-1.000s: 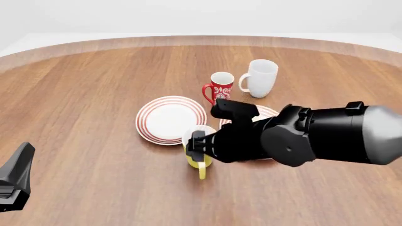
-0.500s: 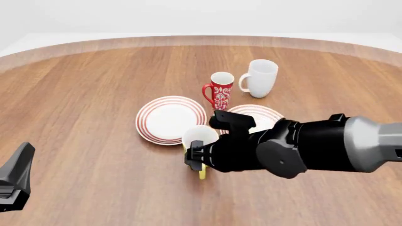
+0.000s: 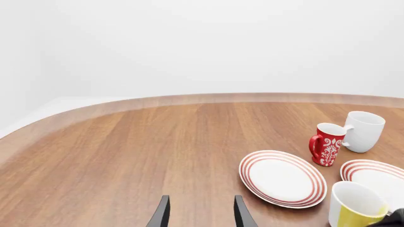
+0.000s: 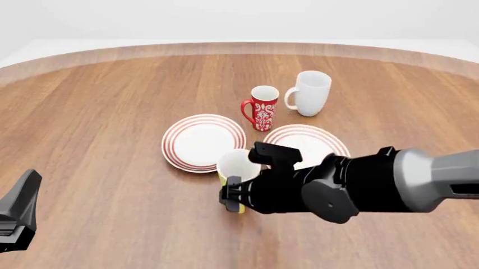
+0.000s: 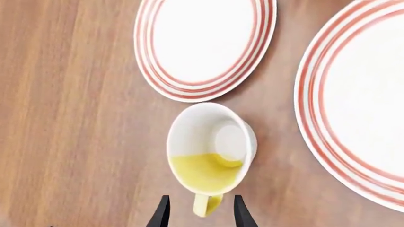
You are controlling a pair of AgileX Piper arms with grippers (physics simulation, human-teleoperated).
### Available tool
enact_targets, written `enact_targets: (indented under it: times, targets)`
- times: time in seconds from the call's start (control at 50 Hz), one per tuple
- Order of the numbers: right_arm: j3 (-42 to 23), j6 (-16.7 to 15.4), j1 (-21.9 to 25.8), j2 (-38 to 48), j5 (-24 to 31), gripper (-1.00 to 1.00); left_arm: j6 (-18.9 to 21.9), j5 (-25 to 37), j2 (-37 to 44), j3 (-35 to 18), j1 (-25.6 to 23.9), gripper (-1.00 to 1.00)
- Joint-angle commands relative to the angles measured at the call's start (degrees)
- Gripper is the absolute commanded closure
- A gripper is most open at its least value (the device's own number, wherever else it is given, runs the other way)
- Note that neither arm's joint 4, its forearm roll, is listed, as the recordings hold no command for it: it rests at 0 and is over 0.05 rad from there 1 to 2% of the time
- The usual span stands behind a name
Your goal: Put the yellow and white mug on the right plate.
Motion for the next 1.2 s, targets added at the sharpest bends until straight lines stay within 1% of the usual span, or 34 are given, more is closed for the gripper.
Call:
enact_targets:
  times: [0.02, 0.18, 0.32, 0.34, 0.36, 0.38, 0.4, 0.48, 0.72, 0.96, 0.98, 1.02, 1.2]
  targets:
    - [0.8, 0.7, 0.3, 1.2, -1.9, -1.0, 0.0, 0.0, 0.0, 0.0, 0.0, -1.0]
    - [1.3, 1.1, 0.5, 1.8, -2.9, -1.0, 0.0, 0.0, 0.0, 0.0, 0.0, -1.0]
    - [2.0, 2.0, 1.1, 2.7, -4.5, -1.0, 0.0, 0.0, 0.0, 0.0, 0.0, -1.0]
    - [1.8, 2.4, 1.8, 2.9, -4.7, -1.0, 0.0, 0.0, 0.0, 0.0, 0.0, -1.0]
    - [1.8, 2.1, 1.7, 2.8, -4.6, -1.0, 0.0, 0.0, 0.0, 0.0, 0.0, -1.0]
    - [2.1, 1.8, 1.2, 2.3, -4.7, 1.0, 0.0, 0.0, 0.0, 0.0, 0.0, -1.0]
    - [1.8, 2.5, 2.1, 2.7, -5.2, 1.0, 0.0, 0.0, 0.0, 0.0, 0.0, -1.0]
    - [2.0, 2.5, 2.1, 2.9, -5.7, 1.0, 0.0, 0.0, 0.0, 0.0, 0.0, -1.0]
    - [2.4, 1.8, 1.3, 1.5, -5.7, 1.0, 0.0, 0.0, 0.0, 0.0, 0.0, -1.0]
    - [1.9, -1.4, -0.9, -2.6, -1.4, 1.0, 0.0, 0.0, 0.0, 0.0, 0.0, -1.0]
    - [1.8, -2.2, -1.4, -3.5, -0.4, 1.0, 0.0, 0.0, 0.0, 0.0, 0.0, -1.0]
    - [1.7, -2.9, -1.9, -4.5, 0.4, 1.0, 0.0, 0.0, 0.0, 0.0, 0.0, -1.0]
    - [2.0, -4.5, -3.1, -7.1, 2.2, 1.0, 0.0, 0.0, 0.0, 0.0, 0.0, -1.0]
